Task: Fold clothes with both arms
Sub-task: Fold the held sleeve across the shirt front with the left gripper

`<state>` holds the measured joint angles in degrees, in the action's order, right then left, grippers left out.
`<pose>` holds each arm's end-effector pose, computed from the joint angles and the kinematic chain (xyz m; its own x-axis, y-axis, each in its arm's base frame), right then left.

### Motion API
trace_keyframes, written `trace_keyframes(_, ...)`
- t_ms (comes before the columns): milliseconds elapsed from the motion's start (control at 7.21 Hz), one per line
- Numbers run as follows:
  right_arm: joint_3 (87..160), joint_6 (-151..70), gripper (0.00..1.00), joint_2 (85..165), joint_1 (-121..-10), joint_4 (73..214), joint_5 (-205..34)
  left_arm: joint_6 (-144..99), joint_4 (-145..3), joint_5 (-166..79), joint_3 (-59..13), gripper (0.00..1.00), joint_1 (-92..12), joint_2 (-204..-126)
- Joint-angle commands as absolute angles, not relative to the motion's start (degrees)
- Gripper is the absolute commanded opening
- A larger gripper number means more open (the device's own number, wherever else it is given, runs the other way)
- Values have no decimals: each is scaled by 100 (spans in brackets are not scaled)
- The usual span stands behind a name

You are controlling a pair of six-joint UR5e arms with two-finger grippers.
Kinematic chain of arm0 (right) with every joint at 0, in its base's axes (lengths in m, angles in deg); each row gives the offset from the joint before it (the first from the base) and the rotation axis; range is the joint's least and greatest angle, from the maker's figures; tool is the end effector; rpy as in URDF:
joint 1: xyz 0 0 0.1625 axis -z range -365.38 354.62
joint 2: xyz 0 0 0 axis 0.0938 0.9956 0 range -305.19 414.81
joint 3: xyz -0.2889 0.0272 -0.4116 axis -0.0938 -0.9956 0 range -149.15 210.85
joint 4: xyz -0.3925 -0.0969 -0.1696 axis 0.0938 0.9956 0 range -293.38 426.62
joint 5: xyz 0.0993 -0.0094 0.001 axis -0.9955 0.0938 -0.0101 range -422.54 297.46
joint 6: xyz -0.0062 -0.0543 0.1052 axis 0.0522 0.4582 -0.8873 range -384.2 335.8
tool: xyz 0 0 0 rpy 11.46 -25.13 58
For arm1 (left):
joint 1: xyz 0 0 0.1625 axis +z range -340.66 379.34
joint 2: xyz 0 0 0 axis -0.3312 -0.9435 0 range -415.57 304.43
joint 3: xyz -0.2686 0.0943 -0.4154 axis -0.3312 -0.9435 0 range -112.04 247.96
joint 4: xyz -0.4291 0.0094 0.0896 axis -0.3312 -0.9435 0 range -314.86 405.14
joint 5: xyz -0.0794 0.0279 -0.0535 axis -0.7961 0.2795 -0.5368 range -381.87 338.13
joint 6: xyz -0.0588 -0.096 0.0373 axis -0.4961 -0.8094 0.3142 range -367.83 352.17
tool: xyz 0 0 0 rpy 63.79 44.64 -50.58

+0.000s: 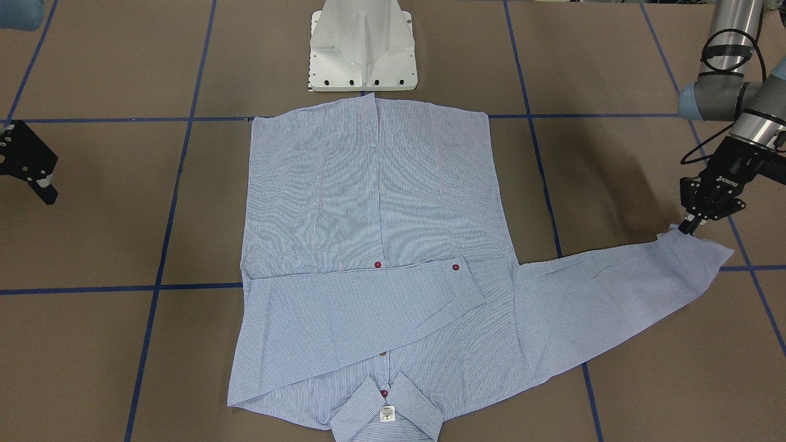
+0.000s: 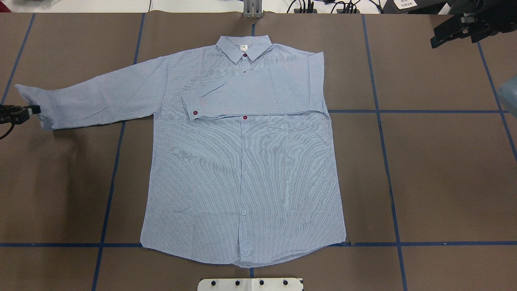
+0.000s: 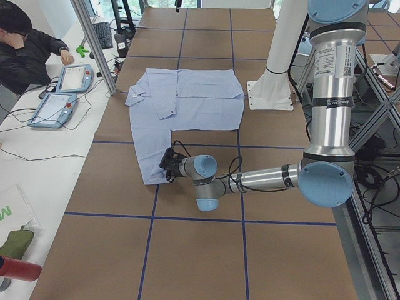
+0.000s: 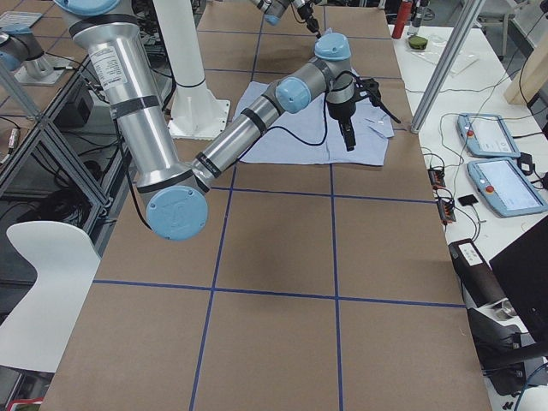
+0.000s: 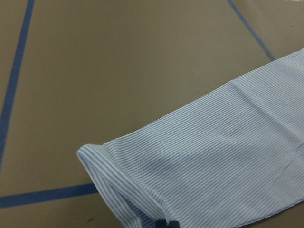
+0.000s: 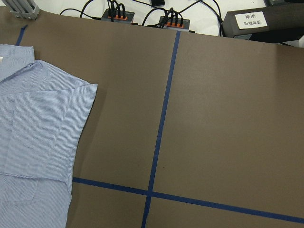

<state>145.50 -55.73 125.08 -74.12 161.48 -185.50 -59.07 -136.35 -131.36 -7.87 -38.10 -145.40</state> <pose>-0.1566 -0.5924 0.3577 0.7058 -0.1583 0.6905 -0.1050 0.9406 0.3230 0.2086 -0.5007 0.6972 0.4811 0.3431 -0.8067 0.4081 0.7268 0.5525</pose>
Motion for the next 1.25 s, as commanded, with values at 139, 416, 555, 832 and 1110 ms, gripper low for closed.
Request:
trace_keyframes(139, 14537, -5575, 100, 12513, -7411, 16154, -18541, -5898, -12287, -13156, -1017, 0, -3236, -16116)
trace_keyframes(416, 14554, -5584, 100, 12565, -7411, 16154, -18550, -5906, -11120, -12877, -1000, 0, -2543, -17398)
trace_keyframes(555, 14546, -5584, 100, 12574, -7411, 16154, -18550, -5994, -10338, -12587, -1000, 0, -2217, -18014)
trace_keyframes(832, 14546, -5593, 100, 12591, -7411, 16154, -18550, -6230, -9596, -12409, -991, 0, -1943, -18720)
trace_keyframes(1110, 14537, -5593, 100, 12592, -7420, 16154, -18550, -6275, -8908, -11946, -956, 0, -1505, -19337)
